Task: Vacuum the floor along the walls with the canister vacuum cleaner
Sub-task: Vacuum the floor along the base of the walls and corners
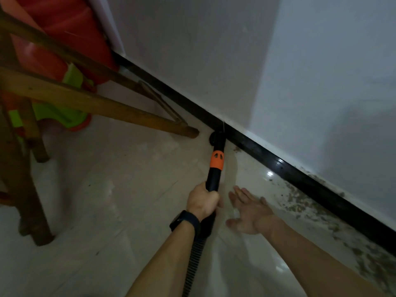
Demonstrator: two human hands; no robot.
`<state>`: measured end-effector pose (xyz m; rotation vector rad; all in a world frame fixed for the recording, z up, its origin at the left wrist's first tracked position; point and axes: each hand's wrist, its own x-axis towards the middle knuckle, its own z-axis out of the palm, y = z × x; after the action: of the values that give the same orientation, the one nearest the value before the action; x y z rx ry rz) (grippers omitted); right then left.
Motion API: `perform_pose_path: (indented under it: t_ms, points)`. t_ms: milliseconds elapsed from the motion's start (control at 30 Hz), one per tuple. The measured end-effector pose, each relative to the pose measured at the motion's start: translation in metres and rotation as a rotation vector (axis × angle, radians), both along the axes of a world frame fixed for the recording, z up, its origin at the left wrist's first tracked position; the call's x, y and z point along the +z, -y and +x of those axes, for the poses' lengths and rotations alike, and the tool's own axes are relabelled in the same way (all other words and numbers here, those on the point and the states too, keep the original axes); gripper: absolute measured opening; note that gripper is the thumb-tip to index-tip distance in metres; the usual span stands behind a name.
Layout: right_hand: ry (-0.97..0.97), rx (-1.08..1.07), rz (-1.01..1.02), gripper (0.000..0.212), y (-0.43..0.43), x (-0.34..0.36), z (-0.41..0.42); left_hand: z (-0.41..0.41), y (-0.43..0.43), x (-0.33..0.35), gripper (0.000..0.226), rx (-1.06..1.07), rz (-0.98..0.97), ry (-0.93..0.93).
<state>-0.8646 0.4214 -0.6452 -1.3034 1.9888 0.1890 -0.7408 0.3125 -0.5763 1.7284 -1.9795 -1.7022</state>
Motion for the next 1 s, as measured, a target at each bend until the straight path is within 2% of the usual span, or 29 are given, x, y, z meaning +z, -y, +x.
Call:
perform_pose_path:
  t_ms: [67,200,367,400,467,600,667,800,833,900,1000]
  points:
    - [0.047,-0.050,0.022,0.100,-0.005,0.004,0.005,-0.002,-0.012,0.002,0.009,0.084,0.118,-0.111]
    - [0.231,-0.257,-0.081,0.086,-0.032,0.001,0.011,0.007,-0.030,0.003,0.016,0.101,0.209,-0.176]
    - [0.525,-0.903,-0.336,0.043,-0.046,0.011,0.002,0.019,-0.044,0.000,0.014,0.031,0.235,-0.152]
    - [0.594,-1.010,-0.361,0.040,-0.044,0.017,0.001,0.019,-0.047,0.001,0.014,0.024,0.233,-0.152]
    - [0.762,-1.155,-0.374,0.048,-0.042,0.030,0.001,0.019,-0.053,0.002,0.014,0.012,0.222,-0.148]
    - [0.944,-1.212,-0.395,0.066,-0.034,0.050,0.012,0.024,-0.068,0.004,0.016,-0.053,0.195,-0.102]
    - [1.025,-1.203,-0.438,0.063,-0.026,0.052,0.021,0.027,-0.075,0.005,0.015,-0.097,0.183,-0.073]
    - [1.008,-1.238,-0.523,0.032,-0.016,0.050,0.033,0.031,-0.086,0.014,0.035,-0.179,0.182,-0.018]
    - [1.019,-1.264,-0.525,0.026,-0.017,0.050,0.035,0.032,-0.088,0.016,0.032,-0.187,0.186,-0.007]
    - [1.047,-1.280,-0.516,0.022,-0.022,0.052,0.036,0.033,-0.093,0.021,0.023,-0.204,0.191,0.024]
    - [1.050,-1.265,-0.493,0.030,-0.036,0.054,0.035,0.035,-0.101,0.023,0.032,-0.217,0.192,0.047]
